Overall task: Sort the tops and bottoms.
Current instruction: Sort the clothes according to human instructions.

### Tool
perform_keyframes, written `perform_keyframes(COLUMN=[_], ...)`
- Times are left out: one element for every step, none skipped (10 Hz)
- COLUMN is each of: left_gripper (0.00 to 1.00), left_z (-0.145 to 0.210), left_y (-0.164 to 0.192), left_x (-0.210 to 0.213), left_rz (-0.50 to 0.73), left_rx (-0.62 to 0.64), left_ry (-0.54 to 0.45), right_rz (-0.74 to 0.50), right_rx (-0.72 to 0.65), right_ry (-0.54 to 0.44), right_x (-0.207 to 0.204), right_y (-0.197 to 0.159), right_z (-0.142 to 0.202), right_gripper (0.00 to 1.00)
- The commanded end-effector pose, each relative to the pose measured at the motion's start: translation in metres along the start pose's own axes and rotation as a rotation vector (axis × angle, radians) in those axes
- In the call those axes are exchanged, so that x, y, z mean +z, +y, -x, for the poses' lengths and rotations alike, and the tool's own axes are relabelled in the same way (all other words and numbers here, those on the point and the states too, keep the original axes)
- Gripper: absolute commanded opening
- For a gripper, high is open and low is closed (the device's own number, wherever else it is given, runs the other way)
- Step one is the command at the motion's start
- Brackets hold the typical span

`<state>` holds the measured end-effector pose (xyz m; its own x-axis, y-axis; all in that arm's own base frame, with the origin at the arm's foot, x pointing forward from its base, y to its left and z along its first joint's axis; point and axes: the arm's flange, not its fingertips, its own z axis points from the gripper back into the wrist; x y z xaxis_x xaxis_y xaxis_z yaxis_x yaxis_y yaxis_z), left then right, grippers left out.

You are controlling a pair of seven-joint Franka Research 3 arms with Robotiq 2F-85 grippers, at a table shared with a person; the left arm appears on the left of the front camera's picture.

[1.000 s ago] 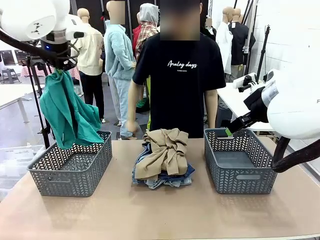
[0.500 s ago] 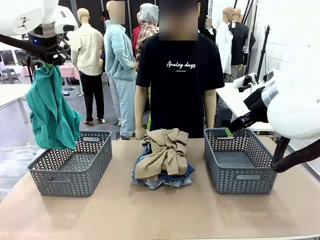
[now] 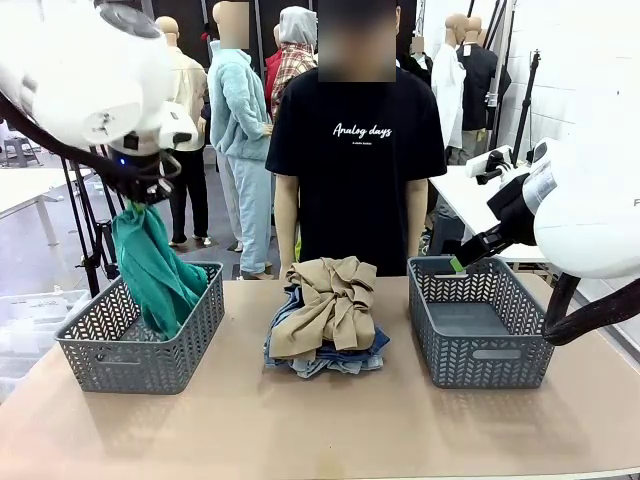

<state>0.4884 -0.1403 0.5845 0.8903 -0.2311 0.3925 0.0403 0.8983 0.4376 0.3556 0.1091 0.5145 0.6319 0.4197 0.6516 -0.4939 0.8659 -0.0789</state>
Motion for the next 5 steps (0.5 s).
perform_keyframes(left_gripper=[0.00, 0.00, 0.00, 0.00, 0.00], left_z=[-0.0067, -0.0067, -0.0067, -0.0067, -0.0049], left_y=[0.0123, 0.0123, 0.0123, 0.0123, 0.0049], left_x=[0.0157, 0.0157, 0.0157, 0.0157, 0.0091], left_rz=[-0.003, -0.003, -0.003, -0.003, 0.001], left_rx=[0.016, 0.016, 0.016, 0.016, 0.012], left_ry=[-0.035, -0.035, -0.035, -0.035, -0.020], right_rz=[-0.012, -0.012, -0.012, -0.012, -0.012], right_rx=[-0.004, -0.004, -0.004, -0.004, -0.004], right_ry=[-0.002, -0.002, -0.002, -0.002, -0.002], right_x=[-0.0027, -0.0027, -0.0027, -0.0027, -0.0027], right_y=[-0.0010, -0.0010, -0.0010, -0.0010, -0.0010], right_z=[0.0003, 0.0003, 0.0003, 0.0003, 0.0003], right_gripper=[1.00, 1.00, 1.00, 1.00, 1.00])
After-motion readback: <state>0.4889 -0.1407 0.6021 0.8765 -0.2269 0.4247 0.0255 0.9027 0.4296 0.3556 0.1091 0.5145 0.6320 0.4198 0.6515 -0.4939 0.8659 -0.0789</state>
